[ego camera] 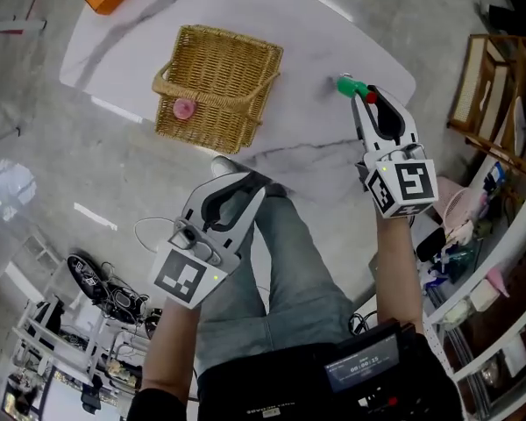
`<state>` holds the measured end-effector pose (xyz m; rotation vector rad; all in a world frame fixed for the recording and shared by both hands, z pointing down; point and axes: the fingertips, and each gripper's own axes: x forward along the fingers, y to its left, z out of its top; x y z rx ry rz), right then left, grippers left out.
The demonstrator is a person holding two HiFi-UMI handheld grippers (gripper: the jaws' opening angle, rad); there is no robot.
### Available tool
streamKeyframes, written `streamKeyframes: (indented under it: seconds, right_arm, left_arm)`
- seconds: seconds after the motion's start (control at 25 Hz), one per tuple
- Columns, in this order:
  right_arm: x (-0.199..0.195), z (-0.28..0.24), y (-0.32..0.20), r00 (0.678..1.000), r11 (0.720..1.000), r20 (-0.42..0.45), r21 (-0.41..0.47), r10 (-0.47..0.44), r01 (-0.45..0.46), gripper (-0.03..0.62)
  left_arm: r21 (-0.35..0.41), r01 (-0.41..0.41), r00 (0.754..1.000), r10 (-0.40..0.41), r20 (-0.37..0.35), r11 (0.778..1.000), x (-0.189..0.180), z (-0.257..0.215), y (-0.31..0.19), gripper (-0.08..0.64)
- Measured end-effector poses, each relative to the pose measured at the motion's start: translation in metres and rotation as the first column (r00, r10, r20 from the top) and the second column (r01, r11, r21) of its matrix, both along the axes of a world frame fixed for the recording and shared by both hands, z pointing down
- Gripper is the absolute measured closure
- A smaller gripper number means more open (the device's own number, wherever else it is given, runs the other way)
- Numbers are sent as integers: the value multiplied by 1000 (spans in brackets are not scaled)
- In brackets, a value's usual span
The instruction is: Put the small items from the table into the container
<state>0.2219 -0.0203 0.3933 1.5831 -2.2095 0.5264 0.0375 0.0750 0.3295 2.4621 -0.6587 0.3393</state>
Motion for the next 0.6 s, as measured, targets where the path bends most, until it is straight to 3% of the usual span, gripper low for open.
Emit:
streamKeyframes:
  seconds: [0.32,0.6]
  right_arm:
    - [-86,-64,-3,992,993,74,60,-104,99,488]
    - [-152,-73,15,976,978,70,49,-208,204,488]
  left_arm:
    - [0,45,999,-45,-9,999,-45,-2,-7,520]
    - [-4,87,996,-87,-15,996,-81,6,-11,520]
